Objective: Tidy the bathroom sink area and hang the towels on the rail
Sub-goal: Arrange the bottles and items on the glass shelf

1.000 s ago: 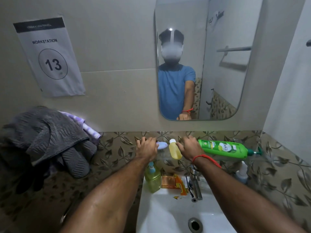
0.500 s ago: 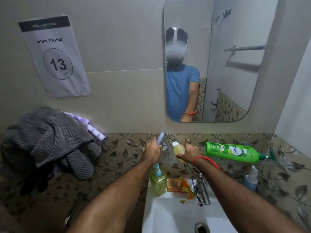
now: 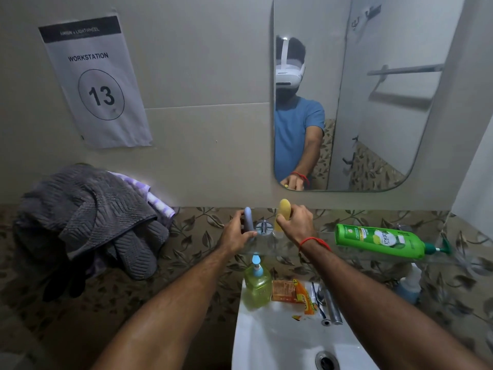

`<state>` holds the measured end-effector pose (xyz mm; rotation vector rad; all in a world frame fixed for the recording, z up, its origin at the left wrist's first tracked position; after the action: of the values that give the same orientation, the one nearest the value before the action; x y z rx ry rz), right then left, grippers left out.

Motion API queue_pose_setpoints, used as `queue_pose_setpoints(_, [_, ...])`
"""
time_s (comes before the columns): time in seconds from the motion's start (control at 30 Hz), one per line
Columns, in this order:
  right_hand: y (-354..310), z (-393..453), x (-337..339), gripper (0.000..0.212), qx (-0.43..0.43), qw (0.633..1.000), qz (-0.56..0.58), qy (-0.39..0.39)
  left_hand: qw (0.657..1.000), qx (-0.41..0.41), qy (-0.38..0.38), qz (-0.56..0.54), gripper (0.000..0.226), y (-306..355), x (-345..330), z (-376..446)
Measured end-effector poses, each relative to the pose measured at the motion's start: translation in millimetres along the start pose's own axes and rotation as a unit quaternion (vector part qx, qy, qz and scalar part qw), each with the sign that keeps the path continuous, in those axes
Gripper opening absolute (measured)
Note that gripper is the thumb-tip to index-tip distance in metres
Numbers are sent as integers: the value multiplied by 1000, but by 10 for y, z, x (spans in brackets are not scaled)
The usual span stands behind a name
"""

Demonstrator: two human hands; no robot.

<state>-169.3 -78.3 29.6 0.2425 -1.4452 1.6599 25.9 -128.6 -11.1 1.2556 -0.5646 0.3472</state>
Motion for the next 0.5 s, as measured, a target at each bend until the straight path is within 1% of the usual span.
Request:
queue_pose_setpoints(0.17, [-98,-128,-198,30,22,1000,1,-18,999,-22,-37,-14,69,-35,-6,0])
queue_pose_setpoints(0.27, [-147,-216,-259,32,32,999,11,-10,999,-21,-27,-7,68,-80,0,2])
queue_pose_setpoints(0.4, [-162,-238,-313,38,41,999,1,-22,1000,-17,-3,2,66,-112,-19,-1])
queue_pose_setpoints(0.47, [-123,-246,-334,45,47,998,1,-34,1000,-16,2,3,76,-122,-23,-19])
queue_pose_setpoints(0.5, [-92,-251,-343,49,49,998,6,-41,1000,-16,-1,-2,86,-129,-31,-40])
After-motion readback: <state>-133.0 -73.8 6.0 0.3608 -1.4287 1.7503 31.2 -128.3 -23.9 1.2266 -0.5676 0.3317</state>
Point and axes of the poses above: each hand's wrist, its own z-axis towards the middle knuckle, its own x-axis out of the back of the hand, y = z × x, the point moved 8 cm from there along z, towards the middle knuckle
